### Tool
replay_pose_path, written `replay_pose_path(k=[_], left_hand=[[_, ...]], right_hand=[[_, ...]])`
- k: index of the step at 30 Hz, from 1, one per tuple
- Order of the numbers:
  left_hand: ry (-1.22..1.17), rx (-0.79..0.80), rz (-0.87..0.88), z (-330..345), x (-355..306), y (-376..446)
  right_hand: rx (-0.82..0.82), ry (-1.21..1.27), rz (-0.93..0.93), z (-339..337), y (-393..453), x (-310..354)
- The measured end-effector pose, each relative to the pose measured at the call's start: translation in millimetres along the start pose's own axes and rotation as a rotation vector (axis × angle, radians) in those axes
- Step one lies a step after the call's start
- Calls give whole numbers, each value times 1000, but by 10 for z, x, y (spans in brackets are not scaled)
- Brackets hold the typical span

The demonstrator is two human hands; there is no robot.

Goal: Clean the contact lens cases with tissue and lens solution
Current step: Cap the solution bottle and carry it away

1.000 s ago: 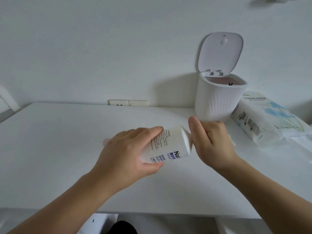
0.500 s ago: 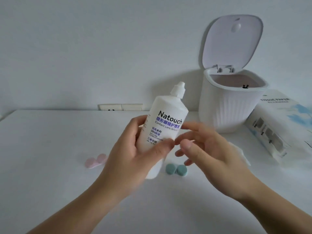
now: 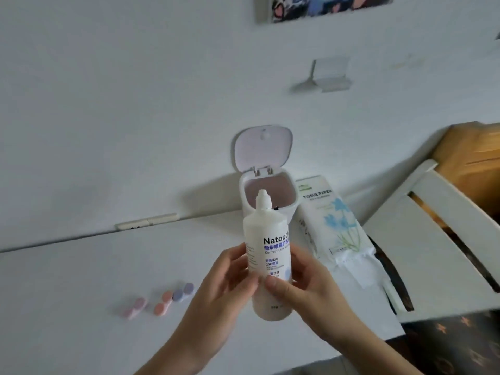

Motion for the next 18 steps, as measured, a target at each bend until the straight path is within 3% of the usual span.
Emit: replay_pose_path(k=[3,9,18], left_hand=[[64,143,-24,310,-126,-52],[244,169,17,572,-4,63],[450,717,-14,1967,518,-39]], right_hand=[[-134,7,36,-287,-470,131],[-475,133,63,-746,-1678,-230],[-1241,428,157,-614,-3662,-1081]])
Point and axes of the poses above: each hand's wrist, its own y-axis towards the middle knuckle, its own z-axis out of the palm, x = y × z, the point moved 4 cm from there along y, towards the middle knuckle, and after that the axes turned 5 degrees about z, right-handed, at the moved point
